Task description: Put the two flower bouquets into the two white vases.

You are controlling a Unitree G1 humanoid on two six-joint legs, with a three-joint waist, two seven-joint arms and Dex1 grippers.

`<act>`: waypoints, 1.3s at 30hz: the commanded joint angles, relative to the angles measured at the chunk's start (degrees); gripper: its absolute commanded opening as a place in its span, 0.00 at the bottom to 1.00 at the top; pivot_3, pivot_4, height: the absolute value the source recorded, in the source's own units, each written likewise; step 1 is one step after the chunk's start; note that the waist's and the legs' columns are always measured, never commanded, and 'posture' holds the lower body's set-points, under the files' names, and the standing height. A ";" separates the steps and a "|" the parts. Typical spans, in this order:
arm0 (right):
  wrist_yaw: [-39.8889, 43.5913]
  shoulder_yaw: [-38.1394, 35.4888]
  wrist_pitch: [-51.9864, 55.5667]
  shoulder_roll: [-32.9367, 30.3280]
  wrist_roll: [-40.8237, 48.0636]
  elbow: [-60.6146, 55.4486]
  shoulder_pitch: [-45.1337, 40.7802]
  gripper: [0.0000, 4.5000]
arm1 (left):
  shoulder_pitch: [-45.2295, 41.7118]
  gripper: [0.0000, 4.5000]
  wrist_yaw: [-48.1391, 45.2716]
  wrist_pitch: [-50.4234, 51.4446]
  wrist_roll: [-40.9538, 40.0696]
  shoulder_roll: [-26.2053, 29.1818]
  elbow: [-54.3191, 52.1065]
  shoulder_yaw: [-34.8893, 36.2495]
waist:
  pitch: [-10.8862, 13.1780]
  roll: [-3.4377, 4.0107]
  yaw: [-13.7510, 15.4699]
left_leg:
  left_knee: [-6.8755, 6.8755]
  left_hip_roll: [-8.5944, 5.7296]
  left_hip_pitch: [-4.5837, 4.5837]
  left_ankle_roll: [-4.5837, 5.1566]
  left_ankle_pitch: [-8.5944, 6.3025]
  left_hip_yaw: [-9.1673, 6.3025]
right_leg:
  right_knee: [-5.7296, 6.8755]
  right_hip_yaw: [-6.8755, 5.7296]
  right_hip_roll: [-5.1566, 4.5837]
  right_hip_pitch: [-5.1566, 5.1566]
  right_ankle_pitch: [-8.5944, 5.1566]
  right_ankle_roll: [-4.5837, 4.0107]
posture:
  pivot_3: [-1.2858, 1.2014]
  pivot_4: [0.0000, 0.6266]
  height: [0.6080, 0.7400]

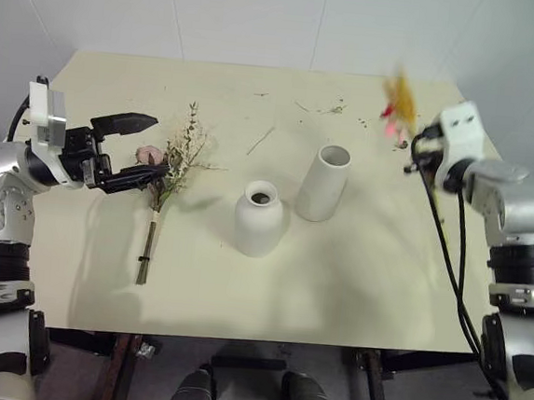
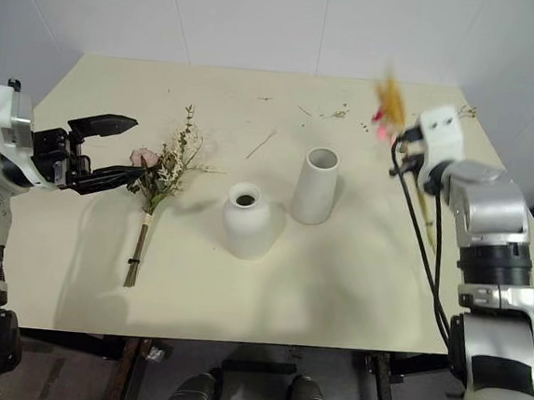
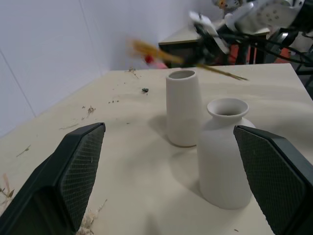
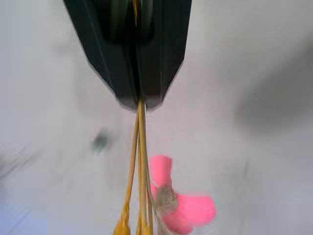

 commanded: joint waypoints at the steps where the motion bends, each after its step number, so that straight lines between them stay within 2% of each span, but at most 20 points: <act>1: -5.14 -6.94 -12.20 4.04 1.52 -1.07 -5.31 0.01 | -1.94 1.00 -0.38 -0.95 -0.34 0.13 0.36 -0.04 | 0.00 0.00 -0.06 | -0.02 0.01 0.00 0.00 0.00 0.00 | 0.00 0.00 0.00 0.00 -0.01 0.00 | 0.52 0.24 1.00; 6: -6.26 -10.66 -27.11 11.51 4.21 -5.90 -6.16 0.01 | -0.63 1.00 -0.52 -0.81 -0.87 0.27 -0.67 0.30 | 0.00 0.00 -0.17 | -0.19 0.03 -0.04 0.00 0.00 0.00 | 0.15 0.00 0.01 -0.05 -0.05 0.03 | 0.52 0.24 1.00; 15: -5.84 -12.27 -27.62 21.53 12.00 -13.58 -5.16 0.01 | 1.86 1.00 0.57 0.89 -2.09 0.57 -3.75 1.48 | 0.00 0.01 -1.06 | -0.10 0.04 -0.02 -0.04 0.04 0.01 | 0.52 0.01 0.01 -0.11 -0.08 0.01 | 0.52 0.24 1.00; 24: -4.75 -10.67 -26.54 24.88 15.45 -16.98 -0.85 0.01 | 3.59 1.00 2.38 0.66 -1.94 2.37 -4.14 3.55 | 0.00 0.01 -1.11 | -0.06 0.06 0.04 -0.02 0.08 -0.01 | 0.57 0.03 0.03 -0.21 -0.13 -0.08 | 0.52 0.24 1.00; 39: 0.00 -8.20 -32.66 28.68 14.10 -11.97 5.58 0.01 | 4.81 1.00 3.70 1.28 -2.29 2.04 -6.04 3.69 | 0.00 0.01 -1.14 | -0.11 0.09 0.01 -0.05 0.10 0.00 | 0.67 0.05 0.08 -0.34 -0.16 -0.15 | 0.52 0.24 1.00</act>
